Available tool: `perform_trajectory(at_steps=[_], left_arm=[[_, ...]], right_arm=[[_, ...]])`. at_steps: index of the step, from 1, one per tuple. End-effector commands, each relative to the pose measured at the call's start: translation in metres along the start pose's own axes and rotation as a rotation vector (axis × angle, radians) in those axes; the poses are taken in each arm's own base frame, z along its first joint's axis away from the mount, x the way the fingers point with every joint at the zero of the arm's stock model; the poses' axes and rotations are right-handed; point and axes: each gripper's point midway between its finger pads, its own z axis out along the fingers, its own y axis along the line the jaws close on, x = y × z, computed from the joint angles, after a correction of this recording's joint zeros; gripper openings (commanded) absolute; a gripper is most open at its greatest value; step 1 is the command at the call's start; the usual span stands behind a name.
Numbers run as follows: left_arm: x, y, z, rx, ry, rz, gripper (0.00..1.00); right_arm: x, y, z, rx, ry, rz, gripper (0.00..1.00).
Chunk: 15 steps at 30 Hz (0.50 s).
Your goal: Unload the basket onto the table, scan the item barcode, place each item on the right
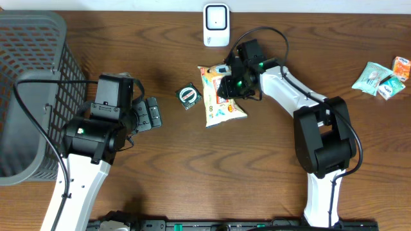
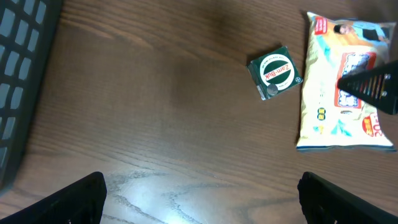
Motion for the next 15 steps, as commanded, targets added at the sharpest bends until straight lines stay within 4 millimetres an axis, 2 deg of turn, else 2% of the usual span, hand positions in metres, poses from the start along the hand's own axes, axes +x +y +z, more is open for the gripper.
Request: perform_trajectory(at_steps=[1, 3, 6, 10, 15], left_arm=[[-0.003, -0.001, -0.002, 0.004, -0.007, -0.011, 0.98], [-0.003, -0.001, -0.002, 0.004, -0.006, -0.011, 0.98], [-0.003, -0.001, -0.002, 0.004, -0.006, -0.011, 0.98], [-0.003, -0.001, -0.002, 0.004, -0.006, -0.011, 0.98], [-0.003, -0.001, -0.002, 0.004, -0.007, -0.011, 0.98]], right_arm=[[0.013, 0.0, 0.009, 0.011, 0.033, -0.005, 0.11], [0.013, -0.001, 0.006, 0.012, 0.037, 0.0, 0.01], [0.012, -0.003, -0.006, 0.017, 0.032, 0.014, 0.01], [-0.003, -0.002, -0.037, 0.013, -0.035, 0.016, 0.03], [-0.02, 0.009, -0.081, 0.015, -0.133, -0.048, 0.04]])
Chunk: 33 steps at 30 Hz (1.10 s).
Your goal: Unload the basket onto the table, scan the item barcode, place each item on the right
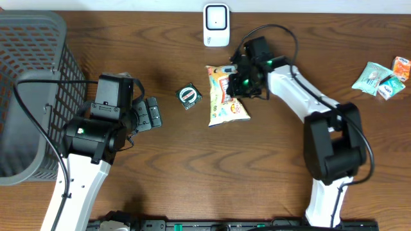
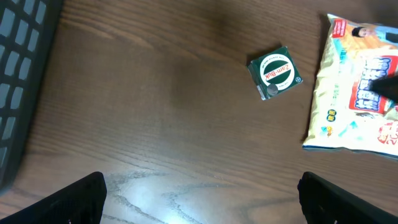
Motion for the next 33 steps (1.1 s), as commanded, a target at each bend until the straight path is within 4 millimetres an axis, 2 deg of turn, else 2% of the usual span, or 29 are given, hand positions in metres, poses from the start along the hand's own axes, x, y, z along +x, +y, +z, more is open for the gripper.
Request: perform_trajectory(at_steps=[1, 5, 7, 12, 14, 18, 21, 23, 27, 30, 33], left_arm=[[-0.003, -0.001, -0.002, 0.004, -0.006, -0.011, 0.98], [-0.003, -0.001, -0.002, 0.004, -0.006, -0.011, 0.98], [-0.003, -0.001, -0.002, 0.004, -0.006, -0.011, 0.98], [-0.003, -0.001, -0.002, 0.004, -0.007, -0.011, 0.98], [-0.003, -0.001, -0.002, 0.004, -0.006, -0.011, 0.98], [-0.003, -0.001, -0.002, 0.004, -0.006, -0.011, 0.98], [-0.003, -0.001, -0.002, 0.004, -0.006, -0.011, 0.98], [-0.003, -0.001, -0.002, 0.004, -0.006, -0.011, 0.98], [-0.003, -0.001, -0.002, 0.004, -0.006, -0.011, 0.98], [-0.003, -0.001, -0.002, 0.004, -0.006, -0.011, 0.98], [-0.003, -0.001, -0.002, 0.004, -0.006, -0.011, 0.98]], right_arm=[[-0.022, 0.012, -0.05, 0.024, -0.126, -0.078, 0.04], [-0.024, 0.002, -0.063, 0.125, -0.151, -0.095, 0.01], [-0.02, -0.002, -0.062, 0.149, -0.138, -0.091, 0.06], [-0.01, -0.005, -0.052, 0.155, -0.094, -0.081, 0.75], [-0.007, -0.008, -0.047, 0.158, -0.082, -0.077, 0.82], [0.001, -0.017, -0.031, 0.165, -0.045, -0.064, 0.85], [0.01, -0.024, -0.013, 0.157, 0.003, -0.049, 0.81], [0.015, -0.024, -0.002, 0.131, 0.031, -0.04, 0.73], [0.021, -0.02, 0.014, 0.066, 0.066, -0.03, 0.46], [0.02, -0.02, 0.014, 0.067, 0.062, -0.031, 0.18], [0.015, -0.019, 0.011, 0.066, 0.05, -0.033, 0.01]])
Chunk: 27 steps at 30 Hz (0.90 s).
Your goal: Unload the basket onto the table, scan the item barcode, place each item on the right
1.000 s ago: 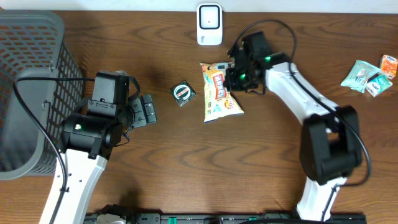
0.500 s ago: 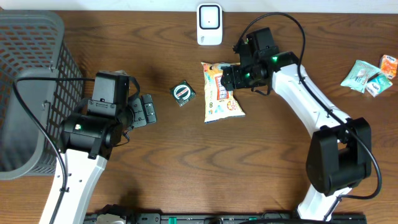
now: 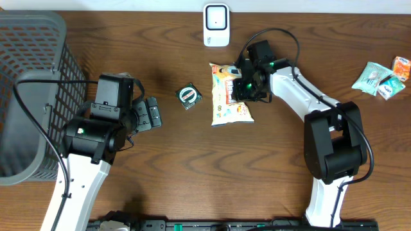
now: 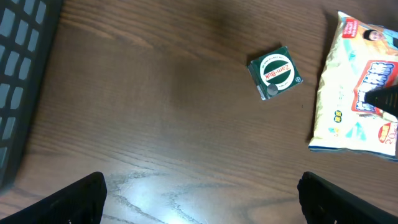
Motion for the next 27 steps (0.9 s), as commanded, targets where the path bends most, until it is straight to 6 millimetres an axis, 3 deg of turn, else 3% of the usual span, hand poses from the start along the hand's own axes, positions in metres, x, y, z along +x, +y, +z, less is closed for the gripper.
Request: perform_trajectory(at_steps=[1, 8, 16, 26, 27], left_arm=[[-0.003, -0.001, -0.002, 0.004, -0.006, -0.011, 0.98], [-0.003, -0.001, -0.002, 0.004, -0.006, -0.011, 0.98], [-0.003, -0.001, -0.002, 0.004, -0.006, -0.011, 0.98], [-0.003, -0.001, -0.002, 0.004, -0.006, -0.011, 0.98], [-0.003, -0.001, -0.002, 0.004, -0.007, -0.011, 0.98]], right_arm=[[-0.002, 0.004, -0.002, -0.005, -0.006, -0.011, 0.01], [-0.017, 0.007, -0.03, 0.021, -0.065, -0.027, 0.01], [-0.029, -0.01, -0.078, 0.236, -0.172, -0.045, 0.01], [-0.018, -0.016, -0.08, 0.298, -0.137, -0.047, 0.01], [-0.017, -0.017, -0.08, 0.299, -0.135, -0.047, 0.05]])
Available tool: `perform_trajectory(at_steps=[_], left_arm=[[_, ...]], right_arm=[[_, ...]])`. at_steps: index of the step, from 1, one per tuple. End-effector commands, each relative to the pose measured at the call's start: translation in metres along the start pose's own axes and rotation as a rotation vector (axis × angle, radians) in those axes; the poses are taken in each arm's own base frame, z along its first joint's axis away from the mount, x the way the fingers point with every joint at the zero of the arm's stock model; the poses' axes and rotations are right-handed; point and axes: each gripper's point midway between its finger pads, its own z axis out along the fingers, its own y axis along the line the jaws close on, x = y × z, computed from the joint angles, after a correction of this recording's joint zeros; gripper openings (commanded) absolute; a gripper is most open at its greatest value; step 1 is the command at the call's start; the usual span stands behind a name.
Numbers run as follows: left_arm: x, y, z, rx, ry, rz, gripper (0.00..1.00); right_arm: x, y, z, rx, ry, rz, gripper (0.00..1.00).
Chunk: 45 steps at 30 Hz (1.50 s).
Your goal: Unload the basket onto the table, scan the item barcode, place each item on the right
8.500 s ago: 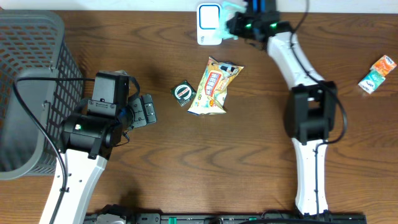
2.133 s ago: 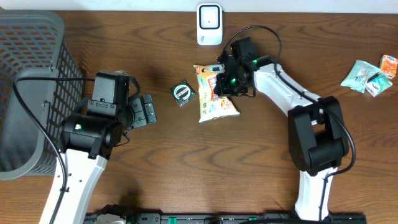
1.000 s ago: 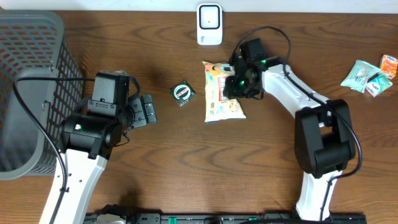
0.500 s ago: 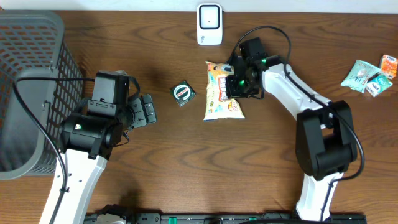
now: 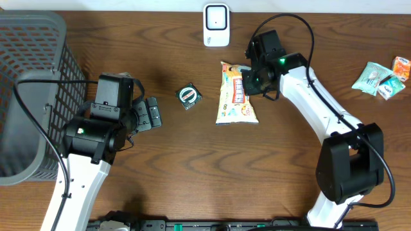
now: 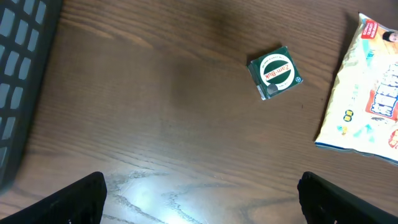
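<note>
A yellow snack packet [image 5: 236,97] lies lengthwise on the brown table, below and right of the white scanner [image 5: 216,24] at the far edge. My right gripper [image 5: 255,78] sits at the packet's upper right edge and appears shut on it; the fingers are partly hidden by the wrist. The packet's left part shows at the right edge of the left wrist view [image 6: 367,106]. My left gripper [image 5: 153,113] hovers at the left, open and empty [image 6: 199,199]. A small green Zam-Buk tin [image 5: 188,96] [image 6: 275,71] lies between the left gripper and the packet.
A grey mesh basket [image 5: 32,77] fills the left side, its wall at the left edge of the wrist view [image 6: 18,62]. Several small sachets [image 5: 382,78] lie at the far right.
My right gripper and the packet have shifted right and slightly away from the tin. The packet now stands more upright in the overhead view. The left arm has not moved.
The packet first lay tilted close to the tin with my right gripper on its upper part. At each later moment the gripper and packet stood further right and the packet straighter, now below and right of the scanner. My left gripper stayed open in place.
</note>
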Motion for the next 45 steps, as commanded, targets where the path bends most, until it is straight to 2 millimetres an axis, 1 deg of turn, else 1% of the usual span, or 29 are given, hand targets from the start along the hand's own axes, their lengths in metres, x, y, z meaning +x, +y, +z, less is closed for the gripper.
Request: perform_trajectory(at_steps=[1, 2, 3, 5, 9, 13, 15, 18, 21, 26, 30, 34, 36, 38, 39, 40, 41, 43, 44, 45], left_arm=[[-0.003, -0.001, -0.002, 0.004, -0.006, -0.011, 0.98], [-0.003, -0.001, -0.002, 0.004, -0.007, -0.011, 0.98], [-0.003, -0.001, -0.002, 0.004, -0.006, -0.011, 0.98], [-0.003, -0.001, -0.002, 0.004, -0.006, -0.011, 0.98], [-0.003, -0.001, -0.002, 0.004, -0.007, -0.011, 0.98], [-0.003, -0.001, -0.002, 0.004, -0.006, -0.011, 0.98], [-0.003, -0.001, -0.002, 0.004, -0.006, -0.011, 0.97], [-0.003, -0.001, -0.002, 0.004, -0.006, -0.011, 0.98], [-0.003, -0.001, -0.002, 0.004, -0.007, -0.011, 0.98], [-0.003, -0.001, -0.002, 0.004, -0.006, -0.011, 0.98], [-0.003, -0.001, -0.002, 0.004, -0.006, -0.011, 0.98], [-0.003, -0.001, -0.002, 0.004, -0.007, -0.011, 0.98], [-0.003, -0.001, -0.002, 0.004, -0.006, -0.011, 0.98], [-0.003, -0.001, -0.002, 0.004, -0.006, -0.011, 0.98], [-0.003, -0.001, -0.002, 0.004, -0.007, -0.011, 0.98], [-0.003, -0.001, -0.002, 0.004, -0.006, -0.011, 0.98], [-0.003, -0.001, -0.002, 0.004, -0.007, -0.011, 0.98], [-0.003, -0.001, -0.002, 0.004, -0.006, -0.011, 0.98], [-0.003, -0.001, -0.002, 0.004, -0.006, -0.011, 0.98], [-0.003, -0.001, -0.002, 0.004, -0.006, -0.011, 0.98]], right_arm=[[-0.004, -0.001, -0.004, 0.025, -0.017, -0.02, 0.24], [-0.004, -0.002, -0.005, 0.026, -0.017, -0.017, 0.37], [-0.004, -0.004, -0.005, 0.027, -0.017, -0.008, 0.46], [-0.004, -0.008, -0.004, 0.02, -0.014, 0.006, 0.56], [-0.001, -0.011, -0.002, -0.028, 0.0, 0.035, 0.59], [0.006, -0.019, 0.005, -0.083, 0.018, 0.074, 0.59], [0.008, -0.018, 0.009, -0.139, 0.016, 0.094, 0.59], [0.008, -0.004, 0.016, -0.306, -0.015, 0.108, 0.58], [0.012, 0.006, 0.023, -0.389, -0.033, 0.103, 0.6], [0.023, 0.012, 0.037, -0.397, -0.038, 0.117, 0.64], [0.028, 0.018, 0.047, -0.407, -0.039, 0.148, 0.65], [0.036, 0.029, 0.063, -0.411, -0.01, 0.136, 0.65], [0.041, 0.033, 0.072, -0.413, 0.012, 0.141, 0.63], [0.046, 0.037, 0.078, -0.414, 0.03, 0.142, 0.55], [0.047, 0.039, 0.08, -0.415, 0.035, 0.138, 0.48], [0.048, 0.042, 0.081, -0.416, 0.039, 0.132, 0.33], [0.048, 0.042, 0.081, -0.414, 0.036, 0.13, 0.25], [0.046, 0.042, 0.08, -0.415, 0.031, 0.129, 0.04], [0.045, 0.042, 0.08, -0.415, 0.03, 0.129, 0.01], [0.045, 0.041, 0.08, -0.414, 0.027, 0.131, 0.01]])
